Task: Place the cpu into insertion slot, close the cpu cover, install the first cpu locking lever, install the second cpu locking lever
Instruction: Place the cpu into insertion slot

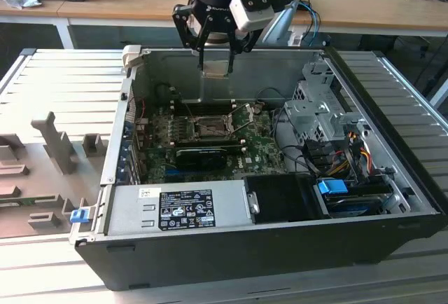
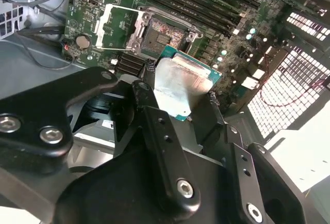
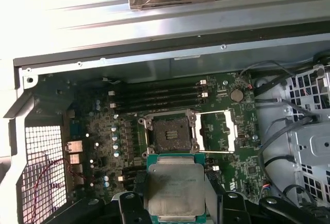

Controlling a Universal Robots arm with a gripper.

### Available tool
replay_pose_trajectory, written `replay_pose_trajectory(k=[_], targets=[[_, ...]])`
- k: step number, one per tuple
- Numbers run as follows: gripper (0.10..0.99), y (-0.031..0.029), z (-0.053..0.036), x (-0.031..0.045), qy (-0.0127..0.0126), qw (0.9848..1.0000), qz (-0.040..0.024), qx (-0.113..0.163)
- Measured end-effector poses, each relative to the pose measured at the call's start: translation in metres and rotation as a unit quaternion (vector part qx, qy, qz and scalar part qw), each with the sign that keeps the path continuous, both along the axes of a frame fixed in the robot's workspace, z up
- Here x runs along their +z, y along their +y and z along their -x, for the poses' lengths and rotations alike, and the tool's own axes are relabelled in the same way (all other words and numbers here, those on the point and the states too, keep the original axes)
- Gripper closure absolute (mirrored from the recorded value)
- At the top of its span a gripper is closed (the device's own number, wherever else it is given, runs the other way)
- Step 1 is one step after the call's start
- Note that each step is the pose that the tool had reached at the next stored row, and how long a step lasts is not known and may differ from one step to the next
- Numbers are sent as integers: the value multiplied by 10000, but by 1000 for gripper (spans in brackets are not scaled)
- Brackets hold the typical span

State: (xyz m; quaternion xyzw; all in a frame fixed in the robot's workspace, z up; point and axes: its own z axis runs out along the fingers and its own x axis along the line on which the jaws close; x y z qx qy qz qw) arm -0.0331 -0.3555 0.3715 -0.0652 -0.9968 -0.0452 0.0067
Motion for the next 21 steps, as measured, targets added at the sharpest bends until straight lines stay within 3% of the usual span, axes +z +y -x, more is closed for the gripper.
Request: replay_pose_trajectory(k=[11, 21], targets=[[561, 0, 0, 0, 0, 9996, 0, -298], [561, 0, 0, -1, 0, 9978, 0, -662]])
